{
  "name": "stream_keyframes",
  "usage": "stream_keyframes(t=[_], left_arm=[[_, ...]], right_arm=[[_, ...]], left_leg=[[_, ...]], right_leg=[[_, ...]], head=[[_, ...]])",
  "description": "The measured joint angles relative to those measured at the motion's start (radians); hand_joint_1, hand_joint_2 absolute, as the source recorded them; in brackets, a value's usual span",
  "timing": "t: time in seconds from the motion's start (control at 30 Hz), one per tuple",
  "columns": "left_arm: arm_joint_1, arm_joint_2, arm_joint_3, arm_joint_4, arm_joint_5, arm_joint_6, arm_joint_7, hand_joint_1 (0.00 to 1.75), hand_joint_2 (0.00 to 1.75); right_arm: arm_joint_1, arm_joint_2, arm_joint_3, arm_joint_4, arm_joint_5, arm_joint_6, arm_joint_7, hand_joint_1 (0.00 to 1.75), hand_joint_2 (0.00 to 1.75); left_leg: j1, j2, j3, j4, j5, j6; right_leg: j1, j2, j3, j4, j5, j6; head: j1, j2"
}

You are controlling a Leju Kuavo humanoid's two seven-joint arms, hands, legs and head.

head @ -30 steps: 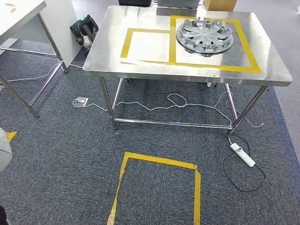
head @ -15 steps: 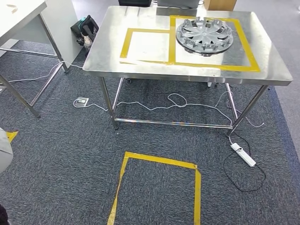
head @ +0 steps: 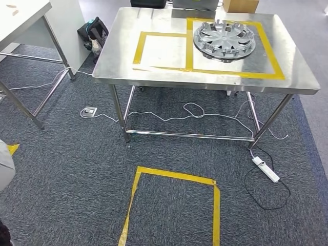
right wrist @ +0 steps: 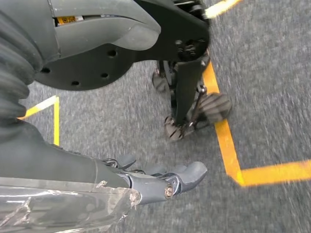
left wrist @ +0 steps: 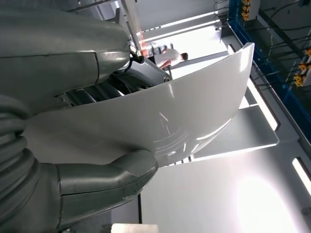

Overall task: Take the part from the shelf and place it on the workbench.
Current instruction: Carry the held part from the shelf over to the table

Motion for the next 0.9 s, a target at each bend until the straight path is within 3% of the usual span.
stream_keyframes(t=[0.03, 0.07, 0.1, 0.17, 0.23, 0.27, 0.37, 0.43, 0.5, 0.53, 0.57, 0.6, 0.63, 0.7, 0.73, 0.8, 0.9], left_arm=[[0.001, 0.000, 0.000, 0.000, 0.000, 0.000, 0.000, 1.75, 1.75], [0.001, -0.001, 0.000, 0.000, 0.000, 0.000, 0.000, 1.75, 1.75], [0.001, -0.001, 0.000, 0.000, 0.000, 0.000, 0.000, 1.75, 1.75], [0.000, -0.001, 0.000, 0.000, 0.003, 0.000, 0.000, 1.75, 1.75], [0.000, -0.001, 0.000, 0.000, 0.007, -0.001, -0.002, 1.75, 1.75], [0.000, 0.000, 0.000, 0.000, 0.009, -0.002, -0.003, 1.75, 1.75], [-0.002, 0.000, -0.002, 0.000, 0.011, -0.004, -0.006, 1.75, 1.75], [-0.004, 0.001, -0.002, 0.000, 0.012, -0.005, -0.009, 1.75, 1.75], [-0.004, 0.001, -0.002, 0.000, 0.013, -0.005, -0.010, 1.75, 1.75], [-0.003, 0.001, -0.002, 0.000, 0.013, -0.005, -0.010, 1.75, 1.75], [-0.003, 0.001, -0.002, 0.000, 0.014, -0.005, -0.010, 1.75, 1.75], [-0.003, 0.001, -0.002, 0.000, 0.014, -0.005, -0.010, 1.75, 1.75], [-0.003, 0.001, -0.002, 0.000, 0.014, -0.005, -0.010, 1.75, 1.75], [-0.003, 0.001, -0.002, 0.000, 0.014, -0.006, -0.010, 1.75, 1.75], [-0.003, 0.001, -0.002, 0.000, 0.014, -0.006, -0.010, 1.75, 1.75], [-0.003, 0.000, -0.002, 0.000, 0.014, -0.006, -0.010, 1.75, 1.75], [-0.001, -0.001, -0.002, 0.000, 0.014, -0.007, -0.011, 1.75, 1.75]], right_arm=[[0.000, 0.000, 0.000, 0.000, 0.000, 0.000, 0.000, 0.00, 1.75], [0.000, 0.000, 0.000, 0.000, 0.000, 0.001, 0.000, 0.00, 1.75], [0.000, 0.000, 0.000, 0.000, 0.000, 0.001, 0.001, 0.00, 1.75], [0.000, -0.001, 0.000, 0.000, 0.000, 0.002, 0.000, 0.00, 1.75], [-0.004, 0.000, 0.000, 0.000, 0.000, 0.001, 0.000, 0.00, 1.75], [-0.005, 0.000, 0.000, 0.000, 0.000, 0.000, -0.001, 0.00, 1.75], [-0.006, -0.001, 0.001, 0.000, 0.001, -0.002, -0.002, 0.00, 1.75], [-0.006, -0.002, 0.001, 0.000, 0.001, -0.003, -0.003, 0.00, 1.75], [-0.005, -0.002, 0.001, 0.000, 0.001, -0.004, -0.004, 0.00, 1.75], [-0.005, -0.003, 0.001, 0.000, 0.001, -0.004, -0.004, 0.00, 1.75], [-0.004, -0.003, 0.001, 0.000, 0.001, -0.003, -0.003, 0.00, 1.75], [-0.003, -0.003, 0.001, 0.000, 0.000, -0.003, -0.003, 0.00, 1.75], [-0.002, -0.003, 0.001, 0.000, -0.001, -0.003, -0.003, 0.00, 1.75], [-0.001, -0.003, 0.001, 0.000, -0.004, -0.003, -0.002, 0.00, 1.75], [-0.001, -0.003, 0.001, 0.000, -0.006, -0.003, -0.002, 0.00, 1.75], [-0.001, -0.004, 0.001, 0.000, -0.007, -0.004, -0.002, 0.00, 1.75], [0.002, -0.006, 0.001, 0.000, -0.007, -0.004, -0.002, 0.00, 1.75]], left_leg=[[-0.001, 0.007, 0.000, 0.000, -0.001, 0.000], [-0.001, 0.014, 0.001, 0.000, -0.002, -0.002], [-0.001, 0.020, 0.002, 0.001, -0.003, -0.004], [0.001, 0.033, 0.006, 0.005, -0.009, -0.014], [-0.002, 0.046, 0.009, 0.012, -0.016, -0.028], [-0.004, 0.051, 0.009, 0.014, -0.018, -0.035], [0.000, 0.063, 0.010, 0.017, -0.023, -0.053], [0.003, 0.050, -0.015, 0.076, -0.067, -0.061], [0.003, 0.035, -0.075, 0.208, -0.135, -0.064], [0.003, 0.031, -0.105, 0.268, -0.157, -0.064], [0.003, 0.030, -0.120, 0.299, -0.161, -0.063], [0.003, 0.029, -0.119, 0.295, -0.146, -0.062], [0.003, 0.028, -0.099, 0.253, -0.114, -0.060], [0.005, 0.022, -0.036, 0.122, -0.050, -0.057], [0.006, 0.017, -0.011, 0.068, -0.034, -0.056], [0.007, 0.010, 0.005, 0.027, -0.030, -0.055], [0.007, 0.007, 0.005, 0.022, -0.028, -0.053]], right_leg=[[0.000, -0.003, -0.027, 0.055, -0.018, 0.000], [0.000, -0.004, -0.038, 0.075, -0.016, 0.001], [0.000, -0.006, -0.027, 0.053, 0.005, 0.001], [0.001, -0.029, 0.039, -0.080, 0.070, 0.001], [0.003, -0.048, 0.091, -0.178, 0.102, -0.008], [0.006, -0.049, 0.096, -0.191, 0.102, -0.015], [0.008, -0.023, 0.091, -0.186, 0.107, -0.038], [0.006, -0.009, 0.090, -0.188, 0.111, -0.051], [0.007, 0.005, 0.086, -0.188, 0.112, -0.059], [0.008, 0.012, 0.084, -0.188, 0.113, -0.062], [0.008, 0.019, 0.083, -0.188, 0.113, -0.063], [0.008, 0.026, 0.083, -0.188, 0.114, -0.062], [0.008, 0.032, 0.084, -0.188, 0.114, -0.062], [0.009, 0.043, 0.084, -0.187, 0.115, -0.055], [0.011, 0.047, 0.083, -0.184, 0.114, -0.051], [0.016, 0.050, 0.079, -0.181, 0.112, -0.046], [0.018, 0.047, 0.075, -0.186, 0.108, -0.072]], head=[[0.000, 0.000], [0.000, 0.000], [0.000, 0.000], [0.001, 0.000], [0.000, 0.000], [-0.001, 0.000], [-0.003, 0.000], [-0.005, 0.000], [-0.006, 0.000], [-0.006, 0.000], [-0.007, 0.000], [-0.007, 0.000], [-0.007, 0.000], [-0.007, 0.000], [-0.008, 0.000], [-0.007, 0.000], [-0.003, 0.000]])
